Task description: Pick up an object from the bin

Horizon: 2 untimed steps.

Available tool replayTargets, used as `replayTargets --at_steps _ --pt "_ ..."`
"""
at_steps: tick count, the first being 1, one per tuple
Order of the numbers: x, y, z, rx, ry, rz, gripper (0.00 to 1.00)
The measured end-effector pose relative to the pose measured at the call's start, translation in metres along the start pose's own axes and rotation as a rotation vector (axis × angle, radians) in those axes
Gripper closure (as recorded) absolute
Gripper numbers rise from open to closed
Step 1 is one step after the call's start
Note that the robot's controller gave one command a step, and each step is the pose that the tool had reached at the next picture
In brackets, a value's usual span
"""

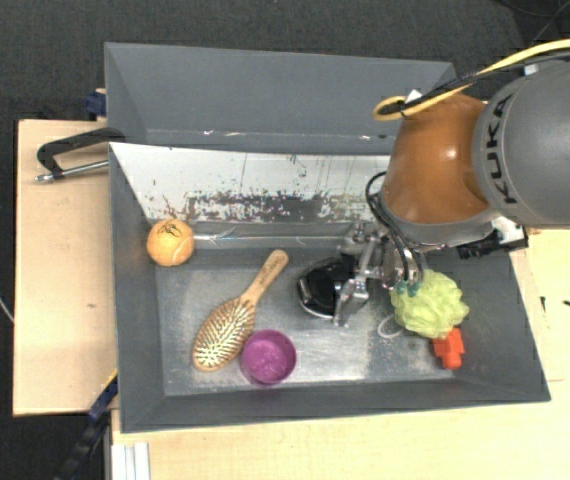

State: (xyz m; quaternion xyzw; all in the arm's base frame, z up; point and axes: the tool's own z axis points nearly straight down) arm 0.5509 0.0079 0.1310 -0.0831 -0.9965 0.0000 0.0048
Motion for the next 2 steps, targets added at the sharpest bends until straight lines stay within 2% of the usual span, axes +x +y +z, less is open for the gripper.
replayTargets --at_steps 1,2 --pt "-0.0020 0.0003 -0.0122 -0.002 -0.009 0.000 1.00" --pt "-0.0015 0.0003 -0.0158 -0.002 -0.011 0.000 1.00"
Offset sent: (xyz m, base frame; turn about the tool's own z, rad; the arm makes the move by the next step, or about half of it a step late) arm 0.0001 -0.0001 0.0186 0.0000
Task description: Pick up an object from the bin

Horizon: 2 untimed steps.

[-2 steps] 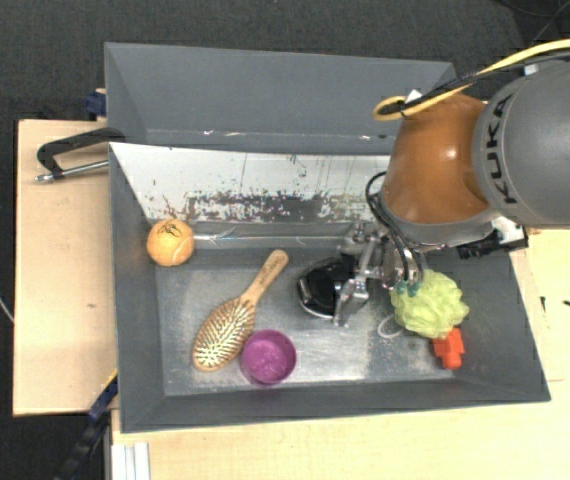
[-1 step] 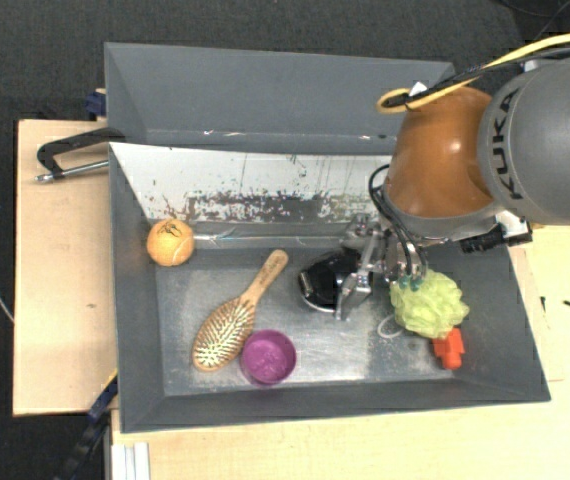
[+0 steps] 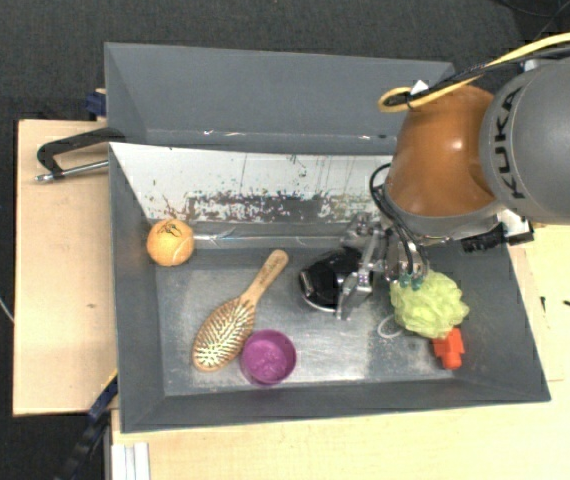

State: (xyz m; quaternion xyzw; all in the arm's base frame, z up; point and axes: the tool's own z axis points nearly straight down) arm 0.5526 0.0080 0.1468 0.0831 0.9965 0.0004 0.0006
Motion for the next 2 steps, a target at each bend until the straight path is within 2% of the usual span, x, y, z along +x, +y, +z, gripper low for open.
replayTargets --at_steps 1,2 --pt "0.002 0.000 -0.006 0.001 0.008 0.000 1.00" --pt "0.002 0.000 -0.017 0.001 0.007 -0.001 1.00"
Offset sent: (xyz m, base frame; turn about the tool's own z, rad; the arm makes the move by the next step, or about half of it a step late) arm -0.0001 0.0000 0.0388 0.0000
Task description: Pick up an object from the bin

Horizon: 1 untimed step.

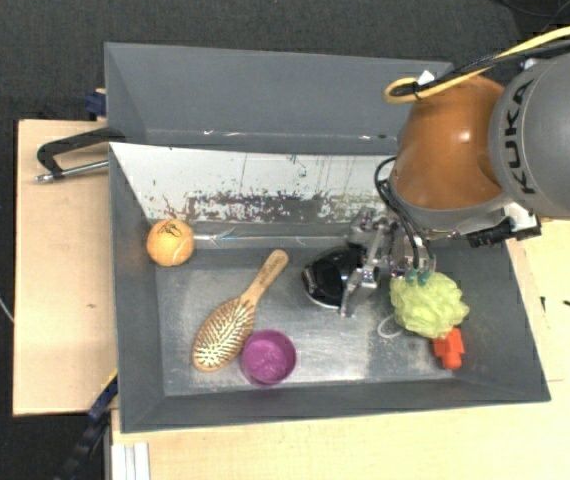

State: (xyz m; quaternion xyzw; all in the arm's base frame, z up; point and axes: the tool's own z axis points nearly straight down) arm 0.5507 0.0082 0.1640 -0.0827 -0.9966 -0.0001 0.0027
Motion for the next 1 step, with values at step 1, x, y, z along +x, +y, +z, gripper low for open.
replayTargets --at_steps 1 --pt "0.0000 0.0001 -0.0088 0.000 -0.002 0.000 1.00"
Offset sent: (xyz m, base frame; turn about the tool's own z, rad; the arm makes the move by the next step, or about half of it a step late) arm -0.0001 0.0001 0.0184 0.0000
